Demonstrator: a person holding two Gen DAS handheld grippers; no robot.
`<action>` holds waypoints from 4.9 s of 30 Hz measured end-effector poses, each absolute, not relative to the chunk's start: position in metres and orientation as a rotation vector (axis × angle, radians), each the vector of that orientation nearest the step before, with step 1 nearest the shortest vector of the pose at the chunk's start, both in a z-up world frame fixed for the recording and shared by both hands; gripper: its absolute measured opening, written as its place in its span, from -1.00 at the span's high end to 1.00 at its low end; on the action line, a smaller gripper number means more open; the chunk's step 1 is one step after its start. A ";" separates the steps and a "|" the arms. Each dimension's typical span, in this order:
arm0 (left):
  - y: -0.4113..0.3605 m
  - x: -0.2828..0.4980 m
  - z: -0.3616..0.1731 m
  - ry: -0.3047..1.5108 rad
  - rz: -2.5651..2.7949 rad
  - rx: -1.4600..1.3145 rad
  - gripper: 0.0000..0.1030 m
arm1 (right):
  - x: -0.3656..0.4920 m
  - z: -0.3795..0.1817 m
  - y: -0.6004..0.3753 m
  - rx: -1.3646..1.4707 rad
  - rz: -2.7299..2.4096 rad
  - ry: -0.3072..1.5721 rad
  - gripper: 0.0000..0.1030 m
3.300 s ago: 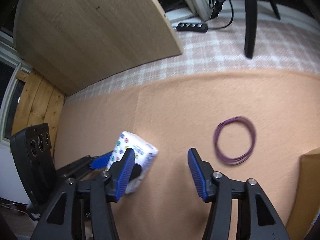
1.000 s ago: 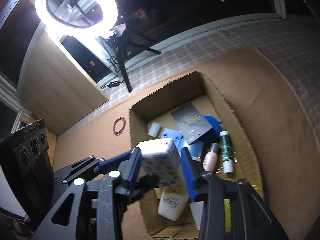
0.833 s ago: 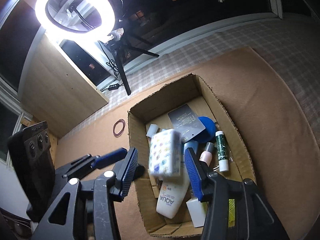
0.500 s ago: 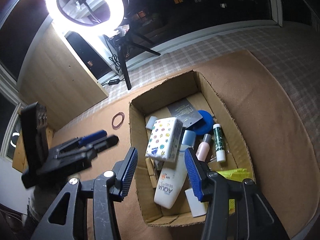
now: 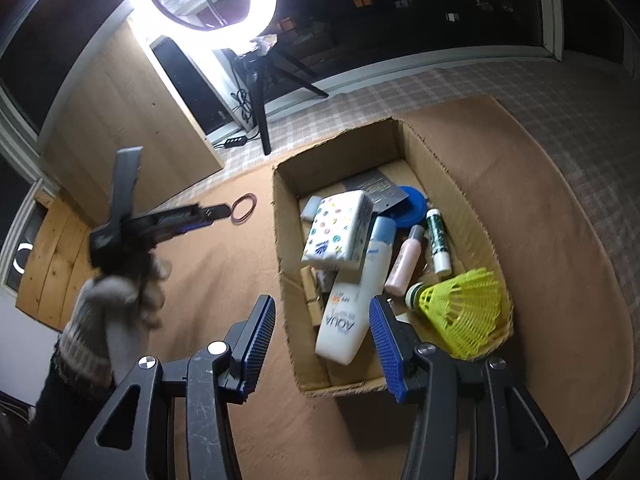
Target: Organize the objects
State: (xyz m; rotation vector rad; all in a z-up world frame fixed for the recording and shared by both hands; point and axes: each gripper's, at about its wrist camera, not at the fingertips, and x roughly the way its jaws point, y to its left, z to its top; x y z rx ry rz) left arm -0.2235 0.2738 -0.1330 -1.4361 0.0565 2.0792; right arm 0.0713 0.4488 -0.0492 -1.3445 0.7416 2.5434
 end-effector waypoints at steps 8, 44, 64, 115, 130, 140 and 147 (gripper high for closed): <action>0.279 -0.265 -0.158 0.031 2.142 -1.516 0.34 | 0.077 -0.048 0.440 -1.367 2.554 0.738 0.12; 0.259 -0.219 -0.131 -0.005 2.069 -1.399 0.97 | 0.093 -0.049 0.439 -1.345 2.534 0.690 0.12; 0.364 -0.065 -0.074 0.226 1.771 -1.188 0.97 | 0.124 -0.045 0.439 -1.310 2.518 0.667 0.12; 0.109 -0.076 0.002 0.158 2.207 -1.122 -0.14 | 0.053 -0.017 0.292 -1.365 2.744 0.413 -0.28; 0.010 -0.070 -0.010 0.161 2.405 -1.216 -0.63 | 0.033 -0.014 0.235 -1.284 2.743 0.249 -0.39; -0.015 -0.058 -0.020 0.145 2.444 -1.252 -0.71 | 0.035 -0.018 0.213 -1.229 2.740 0.188 -0.47; -0.023 -0.061 -0.026 0.132 2.459 -1.275 -0.72 | 0.032 -0.021 0.203 -1.223 2.739 0.149 -0.53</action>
